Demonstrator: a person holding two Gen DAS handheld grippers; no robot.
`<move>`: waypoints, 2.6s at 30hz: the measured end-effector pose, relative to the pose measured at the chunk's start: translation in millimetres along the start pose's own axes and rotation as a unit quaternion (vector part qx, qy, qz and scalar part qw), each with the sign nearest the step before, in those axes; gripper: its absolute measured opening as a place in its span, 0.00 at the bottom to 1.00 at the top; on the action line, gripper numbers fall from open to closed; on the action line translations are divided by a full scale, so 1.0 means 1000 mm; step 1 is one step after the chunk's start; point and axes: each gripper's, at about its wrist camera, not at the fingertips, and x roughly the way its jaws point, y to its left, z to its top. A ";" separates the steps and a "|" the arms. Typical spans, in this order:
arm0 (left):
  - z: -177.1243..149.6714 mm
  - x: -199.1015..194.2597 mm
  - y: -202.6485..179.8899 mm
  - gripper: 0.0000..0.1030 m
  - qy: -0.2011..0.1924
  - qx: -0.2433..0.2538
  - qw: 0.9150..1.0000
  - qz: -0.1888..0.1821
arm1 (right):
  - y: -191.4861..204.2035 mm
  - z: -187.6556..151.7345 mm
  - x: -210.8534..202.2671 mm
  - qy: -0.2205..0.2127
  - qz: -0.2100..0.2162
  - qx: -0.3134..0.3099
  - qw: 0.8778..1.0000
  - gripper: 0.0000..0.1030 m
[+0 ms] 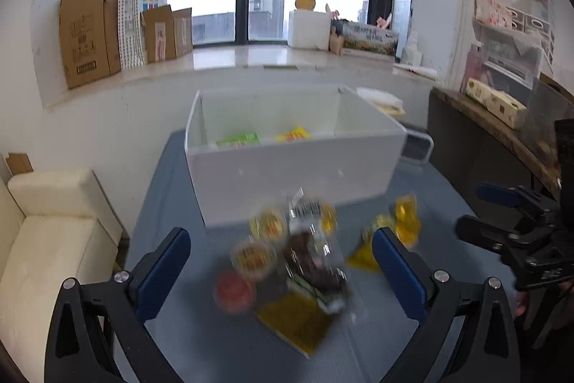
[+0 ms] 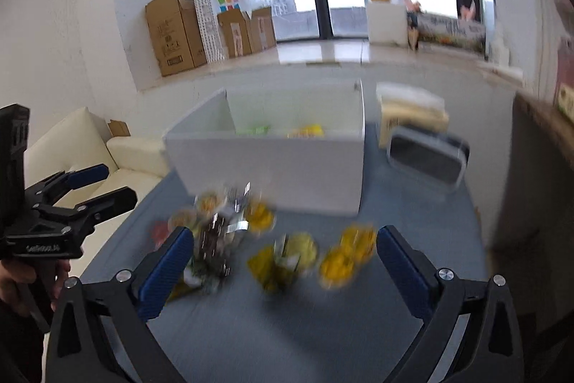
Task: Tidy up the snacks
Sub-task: 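Grasp the yellow-brown packet with the right gripper, then carry the yellow-brown packet into the white box and release it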
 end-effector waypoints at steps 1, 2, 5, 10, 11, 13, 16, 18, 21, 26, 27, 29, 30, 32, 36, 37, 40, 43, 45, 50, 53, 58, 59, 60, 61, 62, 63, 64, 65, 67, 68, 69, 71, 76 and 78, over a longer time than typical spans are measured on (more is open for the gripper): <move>-0.005 -0.002 -0.001 1.00 0.004 0.000 1.000 -0.001 | 0.001 -0.008 0.004 0.009 0.002 0.006 1.000 1.00; -0.010 -0.003 -0.002 1.00 0.008 -0.001 1.000 -0.001 | 0.002 -0.013 0.008 0.016 0.003 0.007 1.000 1.00; -0.025 -0.010 0.000 1.00 0.019 -0.008 1.000 -0.002 | 0.008 -0.027 0.019 0.030 0.003 0.008 1.000 1.00; -0.038 -0.018 0.005 1.00 0.022 -0.007 1.000 0.002 | 0.016 -0.038 0.049 0.060 0.021 0.018 0.998 1.00; -0.040 -0.019 0.007 1.00 0.022 -0.009 1.000 0.001 | 0.016 -0.038 0.054 0.064 0.019 0.021 0.998 1.00; -0.045 -0.018 0.012 1.00 0.025 -0.013 1.000 0.003 | 0.015 -0.039 0.066 0.072 0.013 0.025 0.997 1.00; -0.051 -0.014 0.017 1.00 0.035 -0.017 0.999 0.005 | 0.014 -0.040 0.081 0.083 0.001 0.030 0.996 1.00; -0.056 -0.011 0.019 1.00 0.042 -0.017 0.999 0.007 | 0.011 -0.039 0.090 0.089 0.004 0.038 0.995 1.00; -0.060 -0.007 0.021 1.00 0.050 -0.018 0.999 0.007 | 0.008 -0.040 0.105 0.106 0.009 0.052 0.993 0.78; -0.062 -0.001 0.021 1.00 0.056 -0.017 0.998 -0.004 | 0.011 -0.038 0.112 0.113 -0.004 0.036 0.993 0.40; -0.061 0.000 0.020 1.00 0.056 -0.015 0.998 -0.005 | 0.010 -0.038 0.112 0.113 -0.004 0.038 0.993 0.40; -0.061 0.003 0.017 1.00 0.058 -0.010 0.998 -0.014 | 0.010 -0.037 0.108 0.112 -0.005 0.038 0.993 0.38; -0.061 0.005 0.017 1.00 0.060 -0.007 0.998 -0.019 | 0.010 -0.037 0.104 0.111 -0.003 0.039 0.993 0.38; -0.061 0.012 0.014 1.00 0.067 -0.001 0.997 -0.025 | 0.010 -0.036 0.094 0.102 0.003 0.043 0.994 0.38; -0.061 0.032 0.006 1.00 0.086 0.020 0.996 -0.018 | 0.011 -0.037 0.066 0.081 0.003 0.033 0.996 0.38; -0.061 0.037 0.004 1.00 0.090 0.024 0.996 -0.017 | 0.010 -0.038 0.057 0.074 0.004 0.035 0.997 0.38; -0.060 0.052 -0.001 1.00 0.102 0.031 0.994 -0.026 | 0.007 -0.040 0.040 0.063 0.005 0.038 0.997 0.38; -0.057 0.066 -0.007 1.00 0.108 0.051 0.992 -0.032 | 0.005 -0.042 0.026 0.053 0.006 0.042 0.998 0.38; -0.054 0.076 -0.009 1.00 0.116 0.058 0.991 -0.034 | 0.003 -0.040 0.020 0.051 0.008 0.045 0.998 0.38; -0.057 0.096 -0.007 0.89 0.142 0.049 0.988 -0.043 | 0.001 -0.037 0.016 0.048 0.005 0.050 0.998 0.38; -0.054 0.094 -0.005 0.63 0.132 0.046 0.990 -0.035 | 0.001 -0.039 0.018 0.053 0.009 0.052 0.997 0.38; -0.045 0.078 0.006 0.53 0.118 0.017 0.991 -0.056 | 0.005 -0.039 0.017 0.050 0.013 0.047 0.998 0.38; -0.043 0.071 0.005 0.53 0.110 0.017 0.992 -0.059 | 0.006 -0.039 0.017 0.049 0.013 0.047 0.998 0.38; -0.039 0.063 0.005 0.53 0.100 0.012 0.993 -0.066 | 0.006 -0.039 0.016 0.049 0.015 0.047 0.998 0.38; -0.035 0.059 0.004 0.53 0.094 0.009 0.993 -0.069 | 0.007 -0.038 0.016 0.048 0.017 0.047 0.998 0.38; -0.031 0.053 0.004 0.53 0.085 0.007 0.994 -0.070 | 0.009 -0.037 0.016 0.047 0.018 0.046 0.998 0.38; -0.025 0.046 0.004 0.53 0.072 0.003 0.995 -0.070 | 0.010 -0.037 0.016 0.047 0.019 0.044 0.998 0.38; -0.020 0.040 0.004 0.53 0.063 0.001 0.995 -0.071 | 0.011 -0.035 0.016 0.047 0.020 0.042 0.998 0.38; -0.016 0.037 0.003 0.53 0.056 -0.001 0.996 -0.071 | 0.012 -0.034 0.016 0.046 0.021 0.040 0.998 0.38; -0.001 0.027 0.003 0.53 0.033 0.002 0.997 -0.065 | 0.014 -0.027 0.015 0.040 0.023 0.034 0.998 0.38; 0.007 0.024 0.002 0.53 0.025 0.000 0.998 -0.063 | 0.014 -0.023 0.015 0.037 0.024 0.031 0.999 0.38; 0.014 0.023 0.001 0.53 0.021 -0.002 0.998 -0.064 | 0.014 -0.017 0.014 0.031 0.024 0.029 0.999 0.38; 0.027 0.022 0.002 0.53 0.007 -0.003 0.998 -0.061 | 0.012 0.000 0.013 0.017 0.023 0.024 0.999 0.38; 0.073 0.030 0.008 0.53 -0.016 0.005 0.999 -0.051 | 0.010 0.044 0.016 -0.013 0.023 0.012 1.000 0.38; 0.089 0.041 0.011 0.53 -0.017 0.004 0.999 -0.051 | 0.010 0.066 0.023 -0.026 0.019 -0.001 0.999 0.38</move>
